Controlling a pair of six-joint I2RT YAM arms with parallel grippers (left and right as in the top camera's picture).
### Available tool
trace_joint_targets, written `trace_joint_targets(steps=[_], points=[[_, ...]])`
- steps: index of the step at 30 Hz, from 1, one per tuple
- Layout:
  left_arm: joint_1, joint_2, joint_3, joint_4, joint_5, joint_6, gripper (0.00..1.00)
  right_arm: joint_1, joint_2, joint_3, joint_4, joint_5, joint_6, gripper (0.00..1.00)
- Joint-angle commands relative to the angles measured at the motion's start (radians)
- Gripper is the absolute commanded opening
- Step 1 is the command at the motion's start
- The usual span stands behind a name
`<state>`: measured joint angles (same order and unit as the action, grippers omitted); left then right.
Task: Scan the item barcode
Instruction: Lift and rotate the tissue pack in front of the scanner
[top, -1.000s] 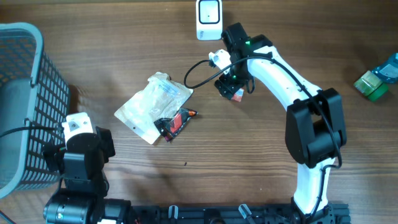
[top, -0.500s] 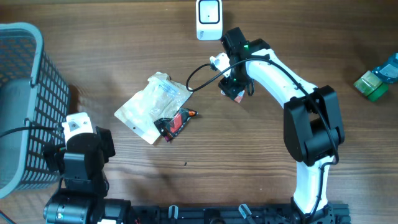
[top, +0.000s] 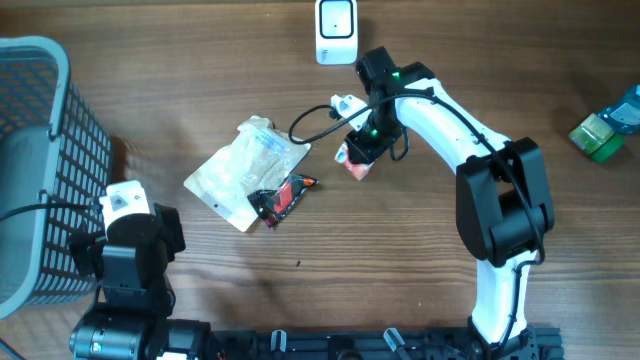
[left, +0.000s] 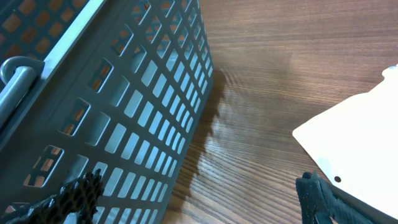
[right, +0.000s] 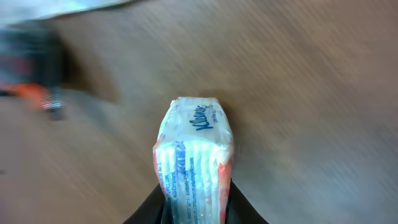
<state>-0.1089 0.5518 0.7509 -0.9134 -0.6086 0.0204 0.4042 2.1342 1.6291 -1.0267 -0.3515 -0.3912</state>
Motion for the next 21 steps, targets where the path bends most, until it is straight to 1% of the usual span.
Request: trace_joint_targets(steps=[1,2,4,6,8,9,10,12,13,14,15,17,18,19,21], points=[[0.007,-0.003,0.003,0.003,-0.010,0.001,1.00,-0.010,0.022,-0.003,-0.060,-0.345,-0.002,0.21],[0.007,-0.003,0.003,0.003,-0.010,0.001,1.00,-0.020,0.022,0.006,-0.093,-0.443,-0.003,0.20],[0.007,-0.003,0.003,0.003,-0.010,0.001,1.00,-0.056,0.022,0.035,-0.161,-0.640,-0.003,0.22],[0.007,-0.003,0.003,0.003,-0.010,0.001,1.00,-0.093,0.022,0.047,-0.202,-0.819,-0.002,0.28],[0.007,-0.003,0.003,0.003,-0.010,0.001,1.00,-0.132,0.022,0.047,-0.230,-1.051,0.006,0.33],[0.007,-0.003,0.003,0.003,-0.010,0.001,1.00,-0.153,0.022,0.047,-0.225,-1.191,0.070,0.31],[0.007,-0.003,0.003,0.003,-0.010,0.001,1.00,-0.161,0.022,0.047,-0.205,-1.261,0.143,0.26],[0.007,-0.003,0.003,0.003,-0.010,0.000,1.00,-0.168,0.022,0.047,-0.092,-1.271,0.389,0.20],[0.007,-0.003,0.003,0.003,-0.010,0.001,1.00,-0.168,0.022,0.047,-0.007,-1.272,0.510,0.20],[0.007,-0.003,0.003,0.003,-0.010,0.001,1.00,-0.168,0.022,0.047,0.093,-1.272,0.670,0.20],[0.007,-0.003,0.003,0.003,-0.010,0.001,1.00,-0.168,0.019,0.047,0.248,-1.272,0.895,0.19],[0.007,-0.003,0.003,0.003,-0.010,0.001,1.00,-0.167,0.013,0.047,0.381,-1.272,1.112,0.12],[0.007,-0.003,0.003,0.003,-0.010,0.001,1.00,-0.167,0.006,0.047,0.430,-1.272,1.209,0.07],[0.007,-0.003,0.003,0.003,-0.010,0.000,1.00,-0.167,-0.003,0.047,0.496,-1.272,1.300,0.06],[0.007,-0.003,0.003,0.003,-0.010,0.001,1.00,-0.167,-0.033,0.047,0.726,-1.272,1.556,0.05]])
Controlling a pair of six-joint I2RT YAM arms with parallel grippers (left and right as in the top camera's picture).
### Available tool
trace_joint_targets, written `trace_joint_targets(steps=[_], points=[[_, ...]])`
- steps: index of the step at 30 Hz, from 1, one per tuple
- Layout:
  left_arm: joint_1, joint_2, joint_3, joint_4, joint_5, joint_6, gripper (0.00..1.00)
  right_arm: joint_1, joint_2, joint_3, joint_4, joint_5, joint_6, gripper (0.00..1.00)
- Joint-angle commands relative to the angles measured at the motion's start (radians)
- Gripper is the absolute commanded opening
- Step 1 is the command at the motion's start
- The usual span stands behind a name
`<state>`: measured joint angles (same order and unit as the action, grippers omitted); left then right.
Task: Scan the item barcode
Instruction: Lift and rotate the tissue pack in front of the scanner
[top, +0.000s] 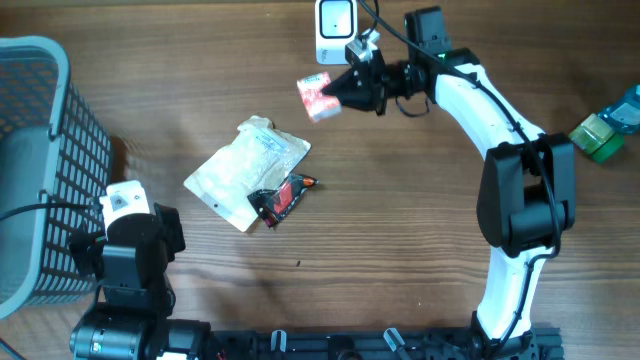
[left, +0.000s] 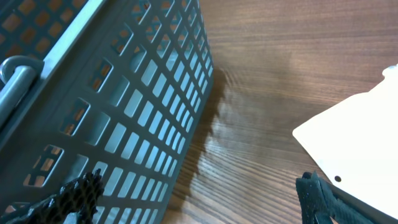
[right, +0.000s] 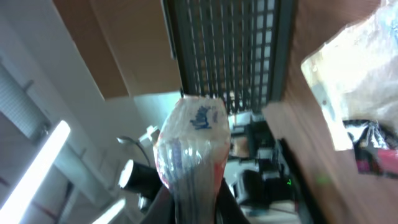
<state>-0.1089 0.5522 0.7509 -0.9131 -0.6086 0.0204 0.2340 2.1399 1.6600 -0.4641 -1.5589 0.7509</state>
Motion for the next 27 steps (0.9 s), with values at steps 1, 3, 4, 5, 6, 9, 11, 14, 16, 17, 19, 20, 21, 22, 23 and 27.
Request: trace_joint_targets(steps=[1,3,4,5,6,9,11,14,16,17,19,20,21,22,23,27], points=[[0.007,-0.003,0.003,0.002,-0.010,0.001,1.00,0.003,-0.048,0.016,0.265,-0.064,0.490,0.05],[0.007,-0.003,0.003,0.002,-0.010,0.000,1.00,0.003,-0.076,0.019,0.475,-0.062,0.639,0.05],[0.007,-0.003,0.003,0.002,-0.010,0.001,1.00,0.003,-0.091,0.029,0.474,-0.062,0.636,0.04],[0.007,-0.003,0.003,0.002,-0.010,0.001,1.00,0.000,-0.118,0.031,0.457,-0.062,0.634,0.04],[0.007,-0.003,0.003,0.002,-0.010,0.001,1.00,-0.006,-0.139,0.031,0.435,-0.062,0.630,0.04],[0.007,-0.003,0.003,0.002,-0.010,0.000,1.00,-0.037,-0.198,0.031,0.393,-0.063,0.609,0.04],[0.007,-0.003,0.003,0.002,-0.010,0.001,1.00,-0.050,-0.220,0.031,0.381,-0.063,0.614,0.04],[0.007,-0.003,0.003,0.002,-0.010,0.001,1.00,-0.066,-0.238,0.031,0.230,-0.063,0.611,0.05],[0.007,-0.003,0.003,0.002,-0.010,0.001,1.00,-0.075,-0.238,0.030,0.185,-0.063,0.599,0.05],[0.007,-0.003,0.003,0.002,-0.010,0.001,1.00,-0.075,-0.238,0.030,0.157,-0.062,0.606,0.05],[0.007,-0.003,0.003,0.002,-0.010,0.000,1.00,-0.075,-0.238,0.030,-0.020,-0.058,0.631,0.05],[0.007,-0.003,0.003,0.002,-0.010,0.001,1.00,-0.075,-0.238,0.029,-0.141,-0.054,0.640,0.05],[0.007,-0.003,0.003,0.002,-0.010,0.001,1.00,-0.075,-0.235,0.028,-0.253,-0.053,0.647,0.05],[0.007,-0.003,0.003,0.002,-0.010,0.001,1.00,-0.075,-0.233,0.026,-0.340,-0.050,0.648,0.05],[0.007,-0.003,0.003,0.002,-0.010,0.001,1.00,-0.075,-0.230,0.018,-0.424,-0.029,0.666,0.05],[0.007,-0.003,0.003,0.002,-0.010,0.000,1.00,-0.074,-0.230,-0.062,-0.525,0.034,0.761,0.05]])
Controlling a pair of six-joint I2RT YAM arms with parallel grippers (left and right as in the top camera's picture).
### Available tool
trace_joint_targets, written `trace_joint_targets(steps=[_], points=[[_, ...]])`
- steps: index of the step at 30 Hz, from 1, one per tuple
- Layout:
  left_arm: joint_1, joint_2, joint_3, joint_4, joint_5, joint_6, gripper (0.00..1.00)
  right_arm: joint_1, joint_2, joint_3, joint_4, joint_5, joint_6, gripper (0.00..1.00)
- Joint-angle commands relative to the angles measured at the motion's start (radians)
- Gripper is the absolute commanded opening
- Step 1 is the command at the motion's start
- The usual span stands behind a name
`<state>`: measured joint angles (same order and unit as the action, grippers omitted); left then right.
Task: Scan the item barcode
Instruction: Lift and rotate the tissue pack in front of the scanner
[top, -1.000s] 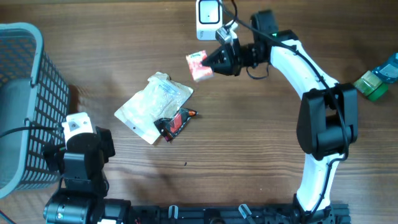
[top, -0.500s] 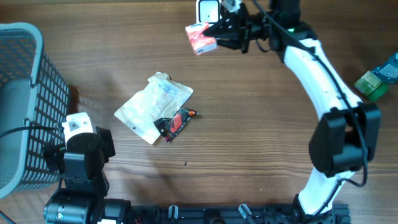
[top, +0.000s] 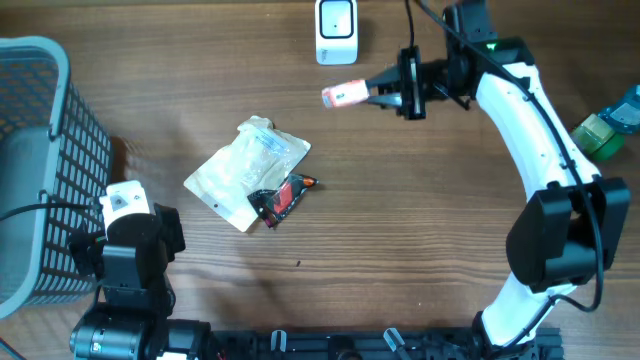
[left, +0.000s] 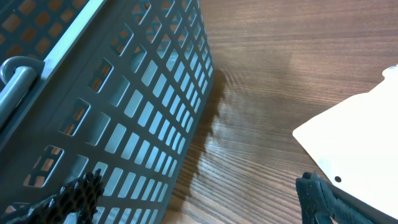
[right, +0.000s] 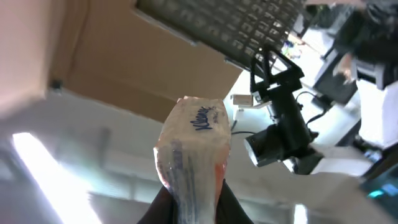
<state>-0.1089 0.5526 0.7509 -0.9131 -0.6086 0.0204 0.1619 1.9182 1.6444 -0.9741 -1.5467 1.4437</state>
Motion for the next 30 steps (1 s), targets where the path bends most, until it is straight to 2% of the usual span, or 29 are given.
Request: trace_joint_targets(steps=[1,10,12,15,16,18,30], points=[[0.007,-0.003,0.003,0.002,-0.010,0.000,1.00,-0.002,-0.008,-0.068,-0.014,0.036,0.081,0.05],[0.007,-0.003,0.003,0.002,-0.010,0.001,1.00,-0.005,-0.008,-0.119,0.031,0.005,0.122,0.05],[0.007,-0.003,0.003,0.002,-0.010,0.000,1.00,-0.007,-0.004,-0.119,0.121,-0.033,0.192,0.05],[0.007,-0.003,0.003,0.002,-0.010,0.001,1.00,-0.036,0.007,-0.119,0.373,-0.051,0.433,0.05],[0.007,-0.003,0.003,0.002,-0.010,0.001,1.00,-0.050,0.010,-0.119,0.397,-0.040,0.502,0.05],[0.007,-0.003,0.003,0.002,-0.010,0.001,1.00,-0.064,0.021,-0.121,0.397,-0.047,0.546,0.05],[0.007,-0.003,0.003,0.002,-0.010,0.000,1.00,-0.011,0.234,-0.327,0.454,-0.048,0.418,0.05]])
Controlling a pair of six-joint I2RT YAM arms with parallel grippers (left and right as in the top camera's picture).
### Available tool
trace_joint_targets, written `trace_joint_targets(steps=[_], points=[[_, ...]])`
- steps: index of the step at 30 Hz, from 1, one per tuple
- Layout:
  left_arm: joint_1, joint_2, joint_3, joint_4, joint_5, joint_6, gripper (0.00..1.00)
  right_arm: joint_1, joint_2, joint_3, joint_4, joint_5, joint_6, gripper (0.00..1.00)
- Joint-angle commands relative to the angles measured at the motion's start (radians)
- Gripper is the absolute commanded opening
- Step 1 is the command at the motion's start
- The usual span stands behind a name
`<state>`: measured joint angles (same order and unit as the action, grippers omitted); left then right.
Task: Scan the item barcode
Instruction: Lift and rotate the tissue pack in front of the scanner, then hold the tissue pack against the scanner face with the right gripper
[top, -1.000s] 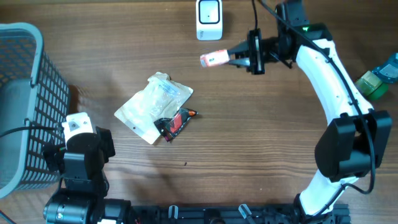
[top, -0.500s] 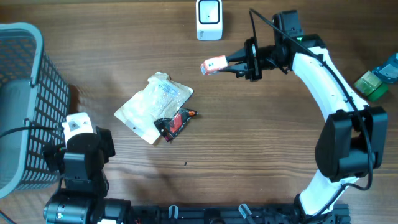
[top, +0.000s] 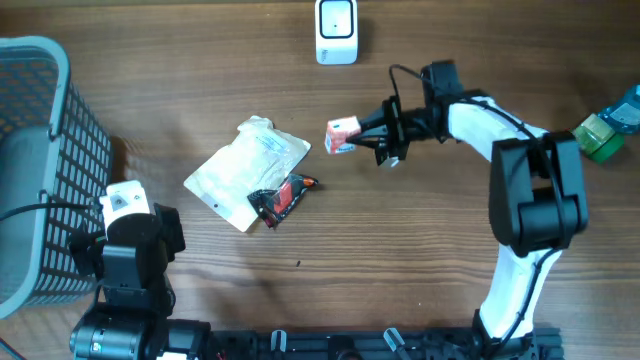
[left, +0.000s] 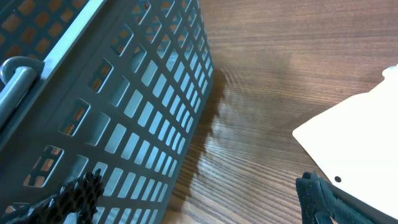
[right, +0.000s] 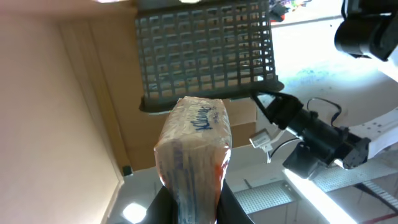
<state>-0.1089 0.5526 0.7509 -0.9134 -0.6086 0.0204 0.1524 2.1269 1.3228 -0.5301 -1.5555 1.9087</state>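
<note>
A Kleenex tissue pack, white with a red end, is held level above the table by my right gripper, which is shut on it. In the right wrist view the pack stands up between the dark fingers, its blue logo on top. The white scanner stands at the table's far edge, some way beyond the pack. My left gripper is open beside the basket, with nothing in it.
A grey mesh basket fills the left side. A white pouch and a red-and-black packet lie mid-table. Green and blue items sit at the right edge.
My right gripper, still shut on the tissue pack, has moved nearer, away from the scanner. The wrist has turned, so the basket now shows behind the pack. The left arm has not moved.
My right gripper held the tissue pack low over the table, right of the pouch. Then the pack was lifted just in front of the scanner, then slightly right of that spot. Now it is farther from the scanner, above the table's middle.
</note>
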Motion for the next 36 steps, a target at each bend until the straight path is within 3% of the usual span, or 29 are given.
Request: trace_joint_targets(steps=[1,11,13,19,24,25,27,29,33,35,36], points=[[0.007,-0.003,0.003,0.003,-0.010,0.001,1.00,-0.002,0.040,-0.006,0.022,-0.043,-0.064,0.05],[0.007,-0.003,0.003,0.003,-0.010,0.001,1.00,-0.002,0.093,-0.006,0.142,-0.058,-0.109,0.05],[0.007,-0.003,0.003,0.003,-0.010,0.001,1.00,-0.002,0.093,-0.006,0.275,-0.058,-0.109,0.05],[0.007,-0.003,0.003,0.003,-0.010,0.001,1.00,-0.003,0.084,0.007,0.937,-0.061,-0.098,0.05],[0.007,-0.003,0.003,0.003,-0.010,0.000,1.00,0.020,0.051,0.007,1.222,-0.053,-0.088,0.05],[0.007,-0.003,0.003,0.003,-0.010,0.001,1.00,0.039,0.051,0.007,1.445,-0.045,-0.080,0.05],[0.007,-0.003,0.003,0.003,-0.010,0.001,1.00,0.055,0.051,0.010,1.937,0.015,0.095,0.05],[0.007,-0.003,0.003,0.003,-0.010,0.001,1.00,0.055,0.051,0.030,2.179,0.011,0.123,0.04],[0.007,-0.003,0.003,0.003,-0.010,0.001,1.00,0.064,0.051,0.036,2.106,-0.005,0.009,0.05],[0.007,-0.003,0.003,0.003,-0.010,0.001,1.00,0.064,0.051,0.040,1.968,0.138,0.163,0.05],[0.007,-0.003,0.003,0.003,-0.010,0.001,1.00,0.064,0.043,0.042,1.860,0.183,0.158,0.05]])
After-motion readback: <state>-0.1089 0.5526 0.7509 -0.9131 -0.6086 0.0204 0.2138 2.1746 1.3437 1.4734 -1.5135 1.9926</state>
